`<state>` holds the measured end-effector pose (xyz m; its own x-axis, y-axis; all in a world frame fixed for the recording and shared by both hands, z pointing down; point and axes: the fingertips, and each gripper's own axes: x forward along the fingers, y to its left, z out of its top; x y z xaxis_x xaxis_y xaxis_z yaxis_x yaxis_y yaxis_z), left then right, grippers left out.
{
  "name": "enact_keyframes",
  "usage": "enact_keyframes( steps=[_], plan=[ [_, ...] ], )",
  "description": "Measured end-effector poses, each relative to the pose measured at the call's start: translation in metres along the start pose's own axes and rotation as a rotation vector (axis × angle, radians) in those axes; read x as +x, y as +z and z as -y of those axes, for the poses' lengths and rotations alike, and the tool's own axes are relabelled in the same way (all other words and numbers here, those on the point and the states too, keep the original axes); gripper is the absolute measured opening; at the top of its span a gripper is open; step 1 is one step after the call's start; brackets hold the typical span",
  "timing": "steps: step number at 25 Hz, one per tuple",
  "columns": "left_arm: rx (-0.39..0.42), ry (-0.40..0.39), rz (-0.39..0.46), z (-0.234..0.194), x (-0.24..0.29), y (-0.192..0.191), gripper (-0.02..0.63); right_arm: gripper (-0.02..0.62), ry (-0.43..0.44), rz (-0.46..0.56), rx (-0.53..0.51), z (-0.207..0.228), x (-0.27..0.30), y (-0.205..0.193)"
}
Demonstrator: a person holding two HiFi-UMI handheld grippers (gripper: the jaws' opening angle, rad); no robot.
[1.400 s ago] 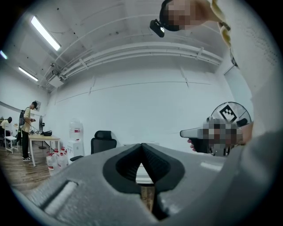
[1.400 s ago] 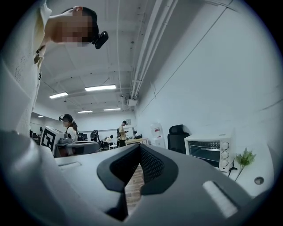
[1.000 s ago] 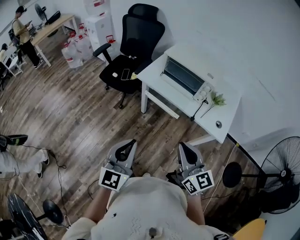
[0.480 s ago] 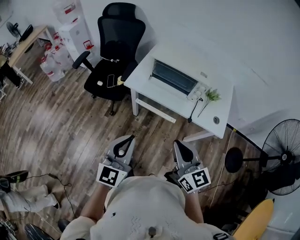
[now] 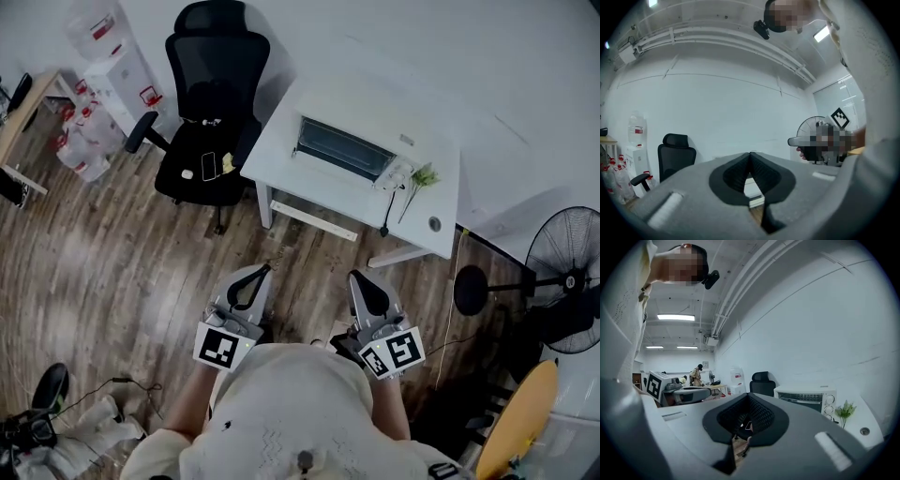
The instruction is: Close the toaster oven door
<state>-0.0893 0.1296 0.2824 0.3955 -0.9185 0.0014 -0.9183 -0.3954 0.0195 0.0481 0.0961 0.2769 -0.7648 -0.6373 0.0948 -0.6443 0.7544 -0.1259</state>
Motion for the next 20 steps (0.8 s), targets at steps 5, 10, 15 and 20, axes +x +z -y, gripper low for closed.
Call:
enact_keyframes(
  steps=[5, 10, 15, 20],
  plan=[
    [0.002, -0.067, 0.003, -0.029, 0.005, -0.001, 0.003, 0.009, -0.086, 0.004, 0.010, -0.005, 0.017, -0.002],
    [-0.020, -0.134, 0.010, -0.057, 0.007, -0.004, 0.003, 0.009, -0.157, 0.013, -0.035, -0.021, 0.032, -0.002],
    [-0.050, -0.243, -0.013, -0.069, 0.020, -0.010, 0.003, 0.009, -0.255, 0.019, -0.068, -0.024, 0.031, -0.001],
    [-0.070, -0.293, 0.009, -0.066, 0.031, -0.004, 0.003, 0.009, -0.331, 0.048, -0.035, -0.011, 0.017, 0.006]
  ],
)
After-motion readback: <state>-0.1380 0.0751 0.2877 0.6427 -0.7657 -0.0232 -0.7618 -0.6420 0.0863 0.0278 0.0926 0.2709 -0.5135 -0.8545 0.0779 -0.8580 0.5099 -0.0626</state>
